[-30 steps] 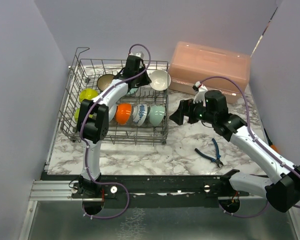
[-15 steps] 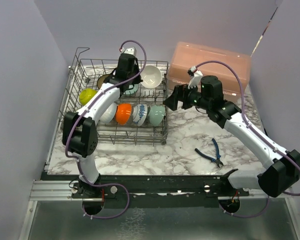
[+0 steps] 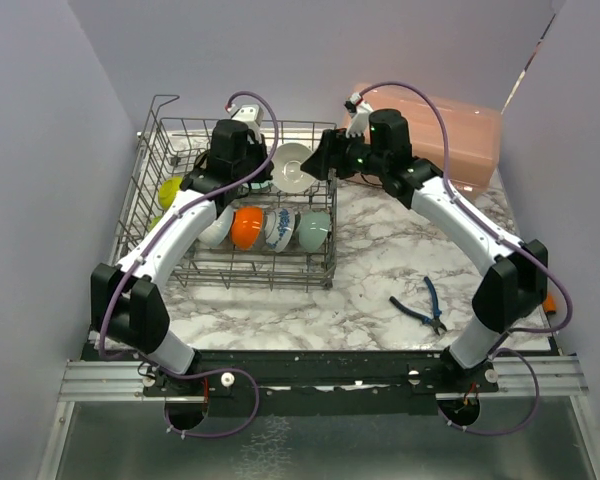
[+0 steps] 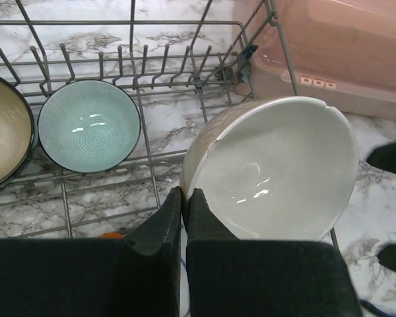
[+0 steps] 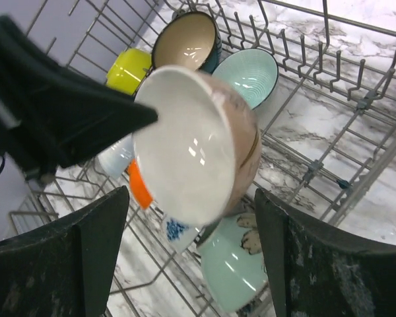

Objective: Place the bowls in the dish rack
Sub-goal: Pick up the bowl from the dish rack.

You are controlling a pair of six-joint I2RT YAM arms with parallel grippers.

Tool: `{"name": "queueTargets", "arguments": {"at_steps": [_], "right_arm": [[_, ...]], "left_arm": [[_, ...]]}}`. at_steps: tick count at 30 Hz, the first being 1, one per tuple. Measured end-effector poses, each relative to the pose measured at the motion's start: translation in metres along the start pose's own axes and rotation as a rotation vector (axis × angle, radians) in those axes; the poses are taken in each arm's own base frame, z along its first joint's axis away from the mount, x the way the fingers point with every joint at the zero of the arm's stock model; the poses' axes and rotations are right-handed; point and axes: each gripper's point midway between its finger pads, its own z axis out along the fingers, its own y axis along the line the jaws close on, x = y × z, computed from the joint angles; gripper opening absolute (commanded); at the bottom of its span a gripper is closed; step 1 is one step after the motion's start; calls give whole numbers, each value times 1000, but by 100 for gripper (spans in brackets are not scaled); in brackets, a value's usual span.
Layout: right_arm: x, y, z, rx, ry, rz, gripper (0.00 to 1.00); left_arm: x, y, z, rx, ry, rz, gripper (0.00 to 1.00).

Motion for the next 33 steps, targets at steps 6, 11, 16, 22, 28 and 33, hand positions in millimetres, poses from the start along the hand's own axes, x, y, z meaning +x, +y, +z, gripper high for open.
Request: {"name": "queueTargets", "arguments": {"at_steps": [6, 11, 16, 22, 28, 33], "right_arm": [[12, -7, 28, -21, 64, 28, 48], [15, -17, 29, 0, 74, 27, 1], [20, -39, 28, 72, 78, 40, 0], [38, -35, 20, -25, 127, 70, 0], [25, -26, 3, -105, 98, 63, 0], [6, -12, -9, -149, 45, 30, 0]], "left_arm": [[1, -12, -20, 62, -2, -13, 0], [-4, -16, -27, 93, -11, -22, 11], [-16, -46, -37, 209, -48, -46, 67], [-31, -55, -43, 324, -74, -106, 97], [-18, -74, -48, 495, -33, -210, 99], [-6, -88, -53, 595, 13, -280, 99]]}}
